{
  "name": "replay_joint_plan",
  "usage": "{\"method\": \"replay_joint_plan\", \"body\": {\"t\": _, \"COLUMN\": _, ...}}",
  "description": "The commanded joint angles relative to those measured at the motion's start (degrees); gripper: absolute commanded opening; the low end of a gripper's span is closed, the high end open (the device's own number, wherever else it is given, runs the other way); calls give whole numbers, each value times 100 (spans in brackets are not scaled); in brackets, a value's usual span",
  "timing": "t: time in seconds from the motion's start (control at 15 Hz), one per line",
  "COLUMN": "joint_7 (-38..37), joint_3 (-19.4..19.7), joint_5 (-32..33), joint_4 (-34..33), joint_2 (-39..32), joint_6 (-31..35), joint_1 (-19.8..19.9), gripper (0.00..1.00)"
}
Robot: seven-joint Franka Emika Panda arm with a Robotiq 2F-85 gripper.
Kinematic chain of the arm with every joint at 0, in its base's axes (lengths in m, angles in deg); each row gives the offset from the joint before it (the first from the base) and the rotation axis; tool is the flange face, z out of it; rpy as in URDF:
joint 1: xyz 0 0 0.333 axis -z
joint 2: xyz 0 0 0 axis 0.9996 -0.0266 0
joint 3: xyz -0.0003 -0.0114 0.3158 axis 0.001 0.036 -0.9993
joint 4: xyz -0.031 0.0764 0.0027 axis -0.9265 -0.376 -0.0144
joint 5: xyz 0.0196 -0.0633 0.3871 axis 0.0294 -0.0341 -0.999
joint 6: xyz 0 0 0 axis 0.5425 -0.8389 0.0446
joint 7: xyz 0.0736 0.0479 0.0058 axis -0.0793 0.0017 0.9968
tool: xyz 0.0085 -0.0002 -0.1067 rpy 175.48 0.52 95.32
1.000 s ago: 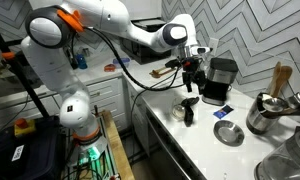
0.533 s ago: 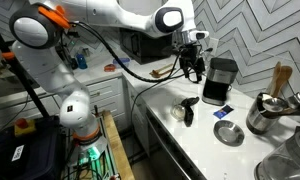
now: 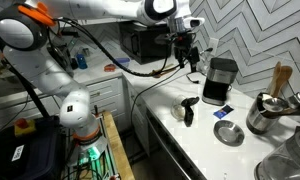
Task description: Open the black lid of the coffee jar
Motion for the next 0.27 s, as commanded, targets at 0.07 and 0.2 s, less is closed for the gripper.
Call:
{"method": "replay_joint_plan", "body": {"t": 0.07, "joint_7": 1, "joint_3": 1, "joint_5": -1, "joint_4": -14, "joint_2": 36, "joint_6": -36, "joint_1": -3, "gripper": 100}}
{"method": "replay_joint_plan", "body": {"t": 0.2, "joint_7": 1, "joint_3": 1, "joint_5": -1, "joint_4": -13, "joint_2": 39, "joint_6": -41, "joint_1": -3, "gripper": 100}}
